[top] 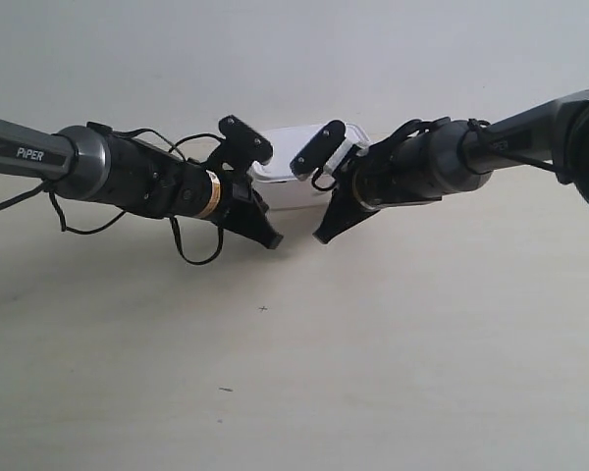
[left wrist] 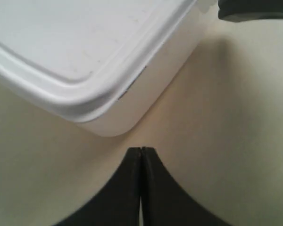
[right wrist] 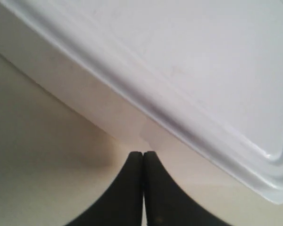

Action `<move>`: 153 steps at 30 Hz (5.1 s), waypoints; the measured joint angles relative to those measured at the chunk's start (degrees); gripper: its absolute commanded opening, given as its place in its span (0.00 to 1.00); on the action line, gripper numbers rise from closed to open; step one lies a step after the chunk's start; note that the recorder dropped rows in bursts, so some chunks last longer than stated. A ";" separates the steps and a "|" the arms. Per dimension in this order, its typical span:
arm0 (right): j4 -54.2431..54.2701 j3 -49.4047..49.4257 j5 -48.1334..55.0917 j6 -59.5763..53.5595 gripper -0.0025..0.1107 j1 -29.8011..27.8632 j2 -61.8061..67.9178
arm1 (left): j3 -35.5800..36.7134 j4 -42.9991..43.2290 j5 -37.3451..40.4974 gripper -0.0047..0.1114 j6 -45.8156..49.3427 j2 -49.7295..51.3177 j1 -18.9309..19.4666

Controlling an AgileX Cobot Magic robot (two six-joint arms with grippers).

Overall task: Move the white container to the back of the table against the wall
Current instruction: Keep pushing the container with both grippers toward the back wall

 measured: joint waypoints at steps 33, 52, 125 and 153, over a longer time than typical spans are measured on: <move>1.06 0.00 -12.85 -0.09 0.02 -3.74 0.00 | -10.28 -1.28 -6.45 0.04 6.64 5.63 1.84; 1.17 -3.31 -13.68 -0.21 0.02 -3.74 0.91 | -11.31 -7.01 -6.45 0.04 17.73 5.75 3.72; 1.71 -18.47 -13.26 -0.21 0.02 -3.74 10.87 | -24.40 -8.54 -8.06 0.04 22.24 14.76 5.61; 0.30 -20.71 -13.98 -7.13 0.02 -3.51 12.20 | -28.46 -12.60 -11.06 0.04 42.87 18.93 7.17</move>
